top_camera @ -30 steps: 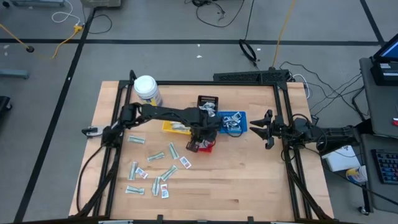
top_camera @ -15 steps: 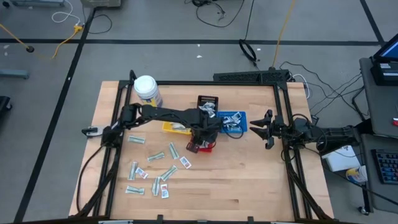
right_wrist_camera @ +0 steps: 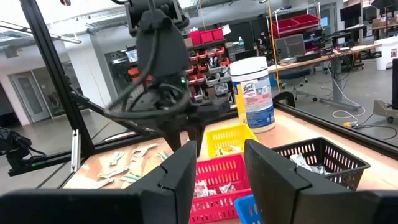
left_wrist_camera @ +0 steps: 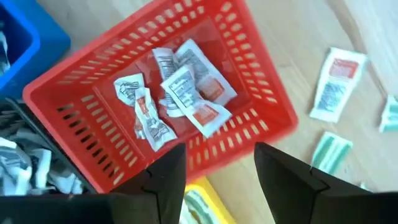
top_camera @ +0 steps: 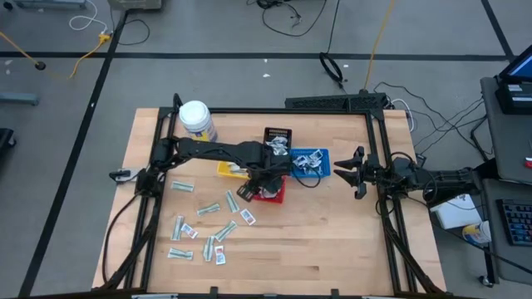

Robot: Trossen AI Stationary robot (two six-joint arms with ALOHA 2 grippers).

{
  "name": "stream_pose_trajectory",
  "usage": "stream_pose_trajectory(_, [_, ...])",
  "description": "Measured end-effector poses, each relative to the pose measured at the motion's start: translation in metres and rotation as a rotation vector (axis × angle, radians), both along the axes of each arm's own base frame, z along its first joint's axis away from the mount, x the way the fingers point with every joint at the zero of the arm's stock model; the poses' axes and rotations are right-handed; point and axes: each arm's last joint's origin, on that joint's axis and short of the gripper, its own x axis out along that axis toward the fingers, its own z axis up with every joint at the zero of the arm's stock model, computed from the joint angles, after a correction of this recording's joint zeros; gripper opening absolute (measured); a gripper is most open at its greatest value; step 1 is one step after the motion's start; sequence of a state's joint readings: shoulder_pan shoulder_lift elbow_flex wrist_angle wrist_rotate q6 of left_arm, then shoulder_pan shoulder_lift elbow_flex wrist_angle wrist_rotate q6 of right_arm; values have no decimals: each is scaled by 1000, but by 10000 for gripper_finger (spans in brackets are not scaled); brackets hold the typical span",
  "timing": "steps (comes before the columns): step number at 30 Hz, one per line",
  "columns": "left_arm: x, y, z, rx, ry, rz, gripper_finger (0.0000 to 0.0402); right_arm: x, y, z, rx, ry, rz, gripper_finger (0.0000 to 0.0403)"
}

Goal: Pick & Place First Aid Supplies
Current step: Put the ointment pack into the red bin

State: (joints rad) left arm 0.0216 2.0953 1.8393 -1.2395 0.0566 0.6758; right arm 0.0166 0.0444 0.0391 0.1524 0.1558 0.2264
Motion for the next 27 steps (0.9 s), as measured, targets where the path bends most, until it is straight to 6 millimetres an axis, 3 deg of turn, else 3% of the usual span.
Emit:
stream_pose_trajectory(9, [-5,-16,6,22,7,-91,187,0,0,0,0,0,0,130])
stream_pose_trajectory(27, [-16,-107,6,39,-4,-258,186,0,0,0,0,0,0,130])
